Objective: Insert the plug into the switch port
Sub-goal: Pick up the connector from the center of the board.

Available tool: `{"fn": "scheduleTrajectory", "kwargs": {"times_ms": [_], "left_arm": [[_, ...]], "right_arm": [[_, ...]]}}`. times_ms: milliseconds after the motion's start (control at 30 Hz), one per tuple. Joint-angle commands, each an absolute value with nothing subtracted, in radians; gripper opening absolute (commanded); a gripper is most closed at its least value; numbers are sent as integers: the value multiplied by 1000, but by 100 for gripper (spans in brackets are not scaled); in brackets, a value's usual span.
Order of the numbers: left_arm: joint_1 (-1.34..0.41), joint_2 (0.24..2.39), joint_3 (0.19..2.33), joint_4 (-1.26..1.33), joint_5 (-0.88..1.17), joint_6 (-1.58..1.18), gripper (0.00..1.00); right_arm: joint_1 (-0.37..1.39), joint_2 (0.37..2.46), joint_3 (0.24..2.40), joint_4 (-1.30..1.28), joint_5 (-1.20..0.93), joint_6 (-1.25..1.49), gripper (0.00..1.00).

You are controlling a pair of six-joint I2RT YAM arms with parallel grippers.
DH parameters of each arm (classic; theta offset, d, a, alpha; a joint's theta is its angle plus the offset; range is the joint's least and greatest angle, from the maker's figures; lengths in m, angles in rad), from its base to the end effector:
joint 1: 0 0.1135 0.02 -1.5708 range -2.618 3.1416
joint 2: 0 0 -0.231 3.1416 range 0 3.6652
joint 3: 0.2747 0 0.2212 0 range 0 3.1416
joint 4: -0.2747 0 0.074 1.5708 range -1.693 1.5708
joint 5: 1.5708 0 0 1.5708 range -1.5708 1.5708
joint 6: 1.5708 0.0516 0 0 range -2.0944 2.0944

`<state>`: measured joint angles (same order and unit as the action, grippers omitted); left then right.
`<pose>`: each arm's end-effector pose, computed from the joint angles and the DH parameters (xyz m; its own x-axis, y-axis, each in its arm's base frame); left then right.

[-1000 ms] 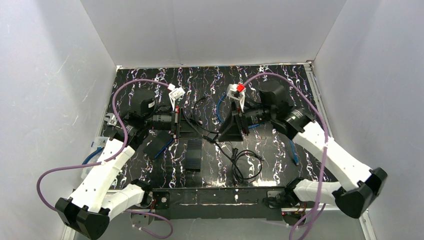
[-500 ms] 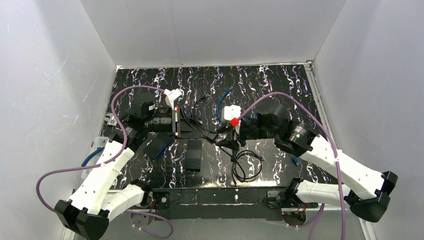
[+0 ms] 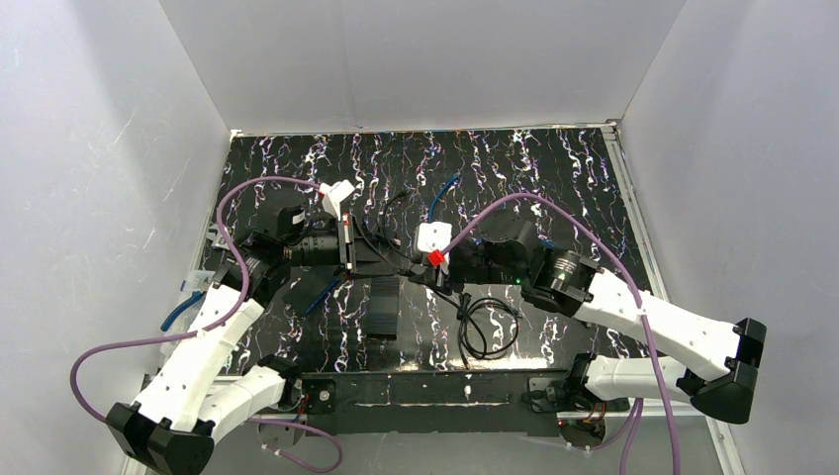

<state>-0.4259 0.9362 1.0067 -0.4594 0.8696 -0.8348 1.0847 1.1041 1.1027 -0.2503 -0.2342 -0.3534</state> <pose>0.1572 -0.1146 0.3337 -0.9066 -0.1138 -0.4065 0.3553 0.3144 -0.8803 0.1059 0.2260 0.3486 0.2248 -0.2951 -0.9286 -0.9457 0.1637 -0.2810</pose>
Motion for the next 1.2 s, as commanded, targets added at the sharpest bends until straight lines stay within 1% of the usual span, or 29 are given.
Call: {"fn": "scheduleTrajectory", "kwargs": {"times_ms": [0, 333, 400, 467, 500, 633, 667, 700, 767, 933, 1067, 1167], "left_arm": [[-430, 914, 1002, -459, 873, -848, 0], [-429, 912, 1005, -451, 877, -851, 0], [-430, 910, 1004, -446, 880, -855, 0], [-430, 909, 1005, -440, 882, -860, 0], [-429, 908, 1004, -439, 882, -859, 0], [-429, 907, 993, -434, 880, -857, 0], [-429, 904, 991, -431, 877, -856, 5], [-428, 903, 993, -432, 873, -853, 13], [-423, 904, 1017, -454, 856, -831, 25], [-419, 903, 1088, -516, 774, -769, 54], [-419, 891, 1111, -556, 704, -725, 77], [-419, 878, 1122, -605, 633, -669, 98]], "right_arm": [[1101, 1111, 1108, -173, -209, -357, 37], [1110, 1108, 1093, -151, -211, -340, 20], [1111, 1107, 1091, -151, -212, -339, 14], [1111, 1105, 1089, -150, -210, -340, 3], [1112, 1103, 1088, -150, -210, -340, 1], [1114, 1092, 1078, -151, -202, -344, 1], [1114, 1088, 1076, -158, -197, -347, 1], [1114, 1083, 1076, -169, -191, -353, 1], [1114, 1068, 1073, -200, -167, -372, 1], [1112, 996, 1060, -294, -41, -452, 1], [1106, 937, 1068, -362, 113, -529, 1], [1093, 911, 1100, -418, 297, -621, 1]]}}
